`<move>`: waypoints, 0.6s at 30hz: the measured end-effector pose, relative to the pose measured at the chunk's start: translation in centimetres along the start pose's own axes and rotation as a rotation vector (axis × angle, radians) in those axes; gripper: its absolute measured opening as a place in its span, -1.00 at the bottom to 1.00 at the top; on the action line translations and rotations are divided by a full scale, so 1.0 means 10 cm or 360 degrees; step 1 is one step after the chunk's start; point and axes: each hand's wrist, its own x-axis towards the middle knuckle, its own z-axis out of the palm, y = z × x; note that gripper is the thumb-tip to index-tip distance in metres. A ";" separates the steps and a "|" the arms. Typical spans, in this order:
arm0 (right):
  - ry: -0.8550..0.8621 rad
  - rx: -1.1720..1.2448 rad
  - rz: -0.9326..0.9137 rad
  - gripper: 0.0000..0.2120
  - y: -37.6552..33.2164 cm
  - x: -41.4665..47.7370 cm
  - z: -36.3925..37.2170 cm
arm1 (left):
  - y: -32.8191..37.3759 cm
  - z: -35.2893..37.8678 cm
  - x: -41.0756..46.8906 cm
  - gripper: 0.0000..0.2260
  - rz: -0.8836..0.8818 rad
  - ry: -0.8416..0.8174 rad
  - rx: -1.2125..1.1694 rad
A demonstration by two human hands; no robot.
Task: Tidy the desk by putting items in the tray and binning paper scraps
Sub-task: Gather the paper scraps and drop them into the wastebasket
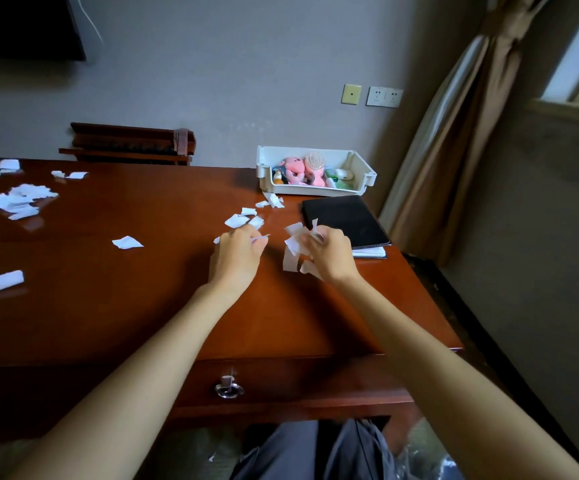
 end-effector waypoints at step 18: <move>0.0206 0.0219 0.0108 -0.69 0.56 -0.26 -0.21 | 0.28 0.38 -0.22 -0.83 -0.0156 -0.0392 -0.0038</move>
